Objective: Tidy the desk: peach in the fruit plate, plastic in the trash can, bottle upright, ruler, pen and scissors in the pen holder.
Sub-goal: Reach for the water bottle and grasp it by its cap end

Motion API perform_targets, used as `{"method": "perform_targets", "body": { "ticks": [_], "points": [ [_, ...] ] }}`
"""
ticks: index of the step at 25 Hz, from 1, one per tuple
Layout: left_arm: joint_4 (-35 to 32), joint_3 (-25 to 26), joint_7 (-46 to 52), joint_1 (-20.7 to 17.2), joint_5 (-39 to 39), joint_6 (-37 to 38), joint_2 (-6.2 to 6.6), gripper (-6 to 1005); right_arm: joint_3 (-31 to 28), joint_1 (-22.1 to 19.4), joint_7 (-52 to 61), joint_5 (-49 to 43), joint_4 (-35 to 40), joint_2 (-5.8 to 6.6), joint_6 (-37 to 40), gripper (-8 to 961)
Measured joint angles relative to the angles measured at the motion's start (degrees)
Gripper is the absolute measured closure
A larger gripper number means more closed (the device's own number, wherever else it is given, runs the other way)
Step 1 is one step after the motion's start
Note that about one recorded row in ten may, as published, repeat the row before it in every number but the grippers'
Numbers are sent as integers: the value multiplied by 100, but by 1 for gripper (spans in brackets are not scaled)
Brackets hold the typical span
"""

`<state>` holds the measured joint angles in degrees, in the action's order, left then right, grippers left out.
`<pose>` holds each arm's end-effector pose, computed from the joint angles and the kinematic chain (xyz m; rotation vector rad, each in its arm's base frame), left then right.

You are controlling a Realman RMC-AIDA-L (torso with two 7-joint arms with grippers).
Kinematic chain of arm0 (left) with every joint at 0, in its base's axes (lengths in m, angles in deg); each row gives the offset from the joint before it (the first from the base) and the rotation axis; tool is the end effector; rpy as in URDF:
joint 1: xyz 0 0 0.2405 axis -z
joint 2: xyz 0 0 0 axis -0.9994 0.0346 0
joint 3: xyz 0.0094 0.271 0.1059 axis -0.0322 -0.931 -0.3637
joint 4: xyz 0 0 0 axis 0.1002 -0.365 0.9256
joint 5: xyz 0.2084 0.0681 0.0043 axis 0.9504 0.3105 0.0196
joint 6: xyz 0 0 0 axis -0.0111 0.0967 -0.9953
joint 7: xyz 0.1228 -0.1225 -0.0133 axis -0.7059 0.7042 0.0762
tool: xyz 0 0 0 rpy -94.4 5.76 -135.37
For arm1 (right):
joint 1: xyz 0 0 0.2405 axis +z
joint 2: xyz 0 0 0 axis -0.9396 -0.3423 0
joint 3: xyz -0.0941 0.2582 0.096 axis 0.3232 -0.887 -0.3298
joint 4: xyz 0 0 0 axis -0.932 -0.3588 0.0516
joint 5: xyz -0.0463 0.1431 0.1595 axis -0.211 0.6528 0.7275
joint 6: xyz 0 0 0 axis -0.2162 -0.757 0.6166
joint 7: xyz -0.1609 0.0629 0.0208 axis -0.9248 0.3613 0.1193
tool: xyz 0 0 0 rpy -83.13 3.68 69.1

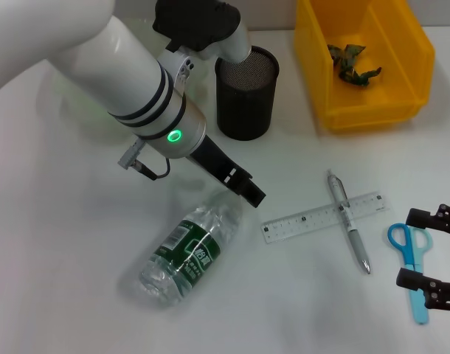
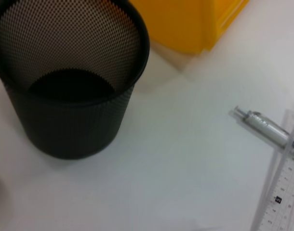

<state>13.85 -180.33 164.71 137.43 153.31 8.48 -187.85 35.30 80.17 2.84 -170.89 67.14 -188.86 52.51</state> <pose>-0.1512 0.4072 -0.1386 -2.6540 -1.0143 0.4330 0.3458 0.2215 -0.0013 -2.6403 0.4115 0.9188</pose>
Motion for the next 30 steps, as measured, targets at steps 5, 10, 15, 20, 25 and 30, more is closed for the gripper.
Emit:
{"method": "perform_targets", "body": {
  "ticks": [5, 10, 15, 20, 25, 30],
  "points": [
    [60, -5, -15, -1, -9, -17, 0, 174, 0, 4, 4, 0, 17, -8, 3, 100],
    [99, -55, -33, 26, -9, -104, 0, 177, 0, 21, 7, 1, 20, -9, 3, 100],
    [132, -155, -34, 25, -15, -227, 0, 181, 0, 50, 10, 10, 23, -5, 3, 100],
    [212, -232, -34, 50, -25, -325, 0, 184, 1, 92, 11, 14, 4, -3, 2, 101],
    [287, -301, -34, 51, -37, -378, 0, 187, 0, 111, 11, 14, -12, 8, -18, 101],
    [344, -431, -35, 45, -111, -500, 0, 190, 1, 125, 11, 0, -22, 11, -30, 100]
  ]
}}
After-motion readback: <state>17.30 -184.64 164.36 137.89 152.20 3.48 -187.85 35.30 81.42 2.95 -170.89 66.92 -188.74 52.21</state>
